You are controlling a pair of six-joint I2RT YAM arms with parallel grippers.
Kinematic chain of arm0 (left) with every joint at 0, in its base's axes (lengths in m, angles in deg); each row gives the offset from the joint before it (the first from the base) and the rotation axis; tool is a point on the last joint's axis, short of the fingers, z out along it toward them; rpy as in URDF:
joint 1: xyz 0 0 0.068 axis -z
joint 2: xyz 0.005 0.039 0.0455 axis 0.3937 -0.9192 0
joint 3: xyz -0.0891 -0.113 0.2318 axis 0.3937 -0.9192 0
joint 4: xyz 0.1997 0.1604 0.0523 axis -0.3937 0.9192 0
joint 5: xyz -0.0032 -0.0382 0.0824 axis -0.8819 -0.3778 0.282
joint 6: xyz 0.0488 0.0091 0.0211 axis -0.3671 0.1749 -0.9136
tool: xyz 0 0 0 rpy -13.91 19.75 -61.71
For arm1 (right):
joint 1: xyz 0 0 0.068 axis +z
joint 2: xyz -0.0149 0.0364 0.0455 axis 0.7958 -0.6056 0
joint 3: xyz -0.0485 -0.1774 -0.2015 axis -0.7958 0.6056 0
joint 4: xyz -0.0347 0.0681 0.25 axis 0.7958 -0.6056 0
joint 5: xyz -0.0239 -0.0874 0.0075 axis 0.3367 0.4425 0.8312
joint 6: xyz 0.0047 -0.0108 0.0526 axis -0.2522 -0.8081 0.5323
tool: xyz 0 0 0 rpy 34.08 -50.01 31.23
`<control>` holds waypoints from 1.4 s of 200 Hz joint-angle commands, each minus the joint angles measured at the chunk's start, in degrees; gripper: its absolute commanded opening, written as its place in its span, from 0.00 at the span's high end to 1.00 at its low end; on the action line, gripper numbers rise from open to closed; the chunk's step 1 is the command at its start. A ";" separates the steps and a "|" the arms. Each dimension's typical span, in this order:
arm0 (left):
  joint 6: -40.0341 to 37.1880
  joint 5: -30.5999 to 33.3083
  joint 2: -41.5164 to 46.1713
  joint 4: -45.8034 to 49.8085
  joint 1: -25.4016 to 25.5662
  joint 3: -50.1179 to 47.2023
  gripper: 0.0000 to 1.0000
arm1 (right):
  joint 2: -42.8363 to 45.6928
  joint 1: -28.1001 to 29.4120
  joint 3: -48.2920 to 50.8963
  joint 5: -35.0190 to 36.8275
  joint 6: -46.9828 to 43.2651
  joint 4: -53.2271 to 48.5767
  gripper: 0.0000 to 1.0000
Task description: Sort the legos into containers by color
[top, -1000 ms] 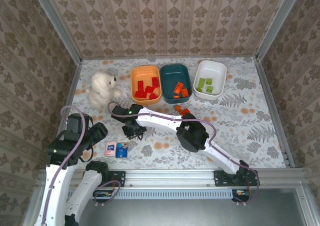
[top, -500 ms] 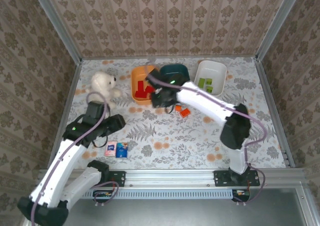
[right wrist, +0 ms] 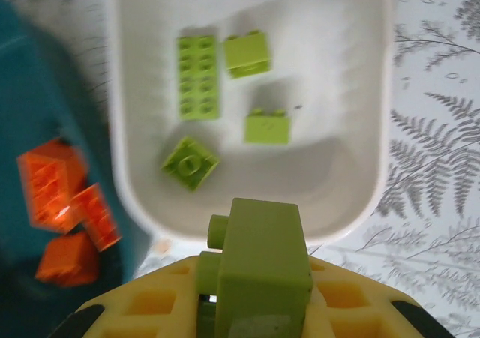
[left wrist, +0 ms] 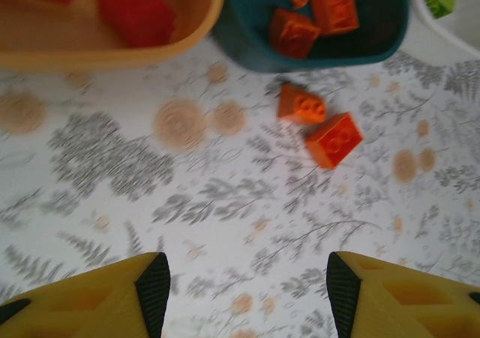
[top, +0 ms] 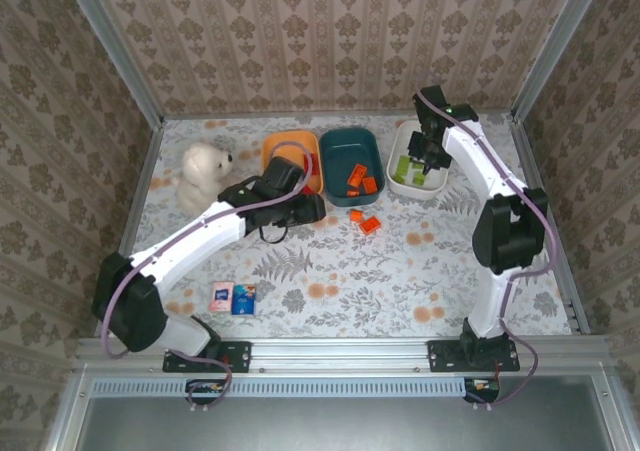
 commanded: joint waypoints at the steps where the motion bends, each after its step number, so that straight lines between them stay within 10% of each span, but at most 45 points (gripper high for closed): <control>1: -2.72 -1.46 -3.43 -1.80 1.09 4.44 0.40 | -7.08 -1.82 -5.01 1.55 -0.72 -3.04 0.79; 116: -6.74 -4.94 -10.83 1.56 3.16 10.11 0.39 | -22.59 -5.32 -16.96 4.41 0.22 -6.16 0.75; 166: -7.13 -4.96 -11.22 2.77 3.78 9.93 0.37 | -23.44 -5.24 -18.78 2.23 0.10 -7.07 0.51; 231: -4.18 -4.20 -14.74 2.72 5.05 10.60 0.30 | -9.88 -2.08 -16.71 1.50 -1.66 -5.29 0.41; 280: -1.73 -1.12 -21.99 1.59 6.40 15.20 0.23 | 15.85 4.70 11.93 -3.70 -1.24 9.34 0.37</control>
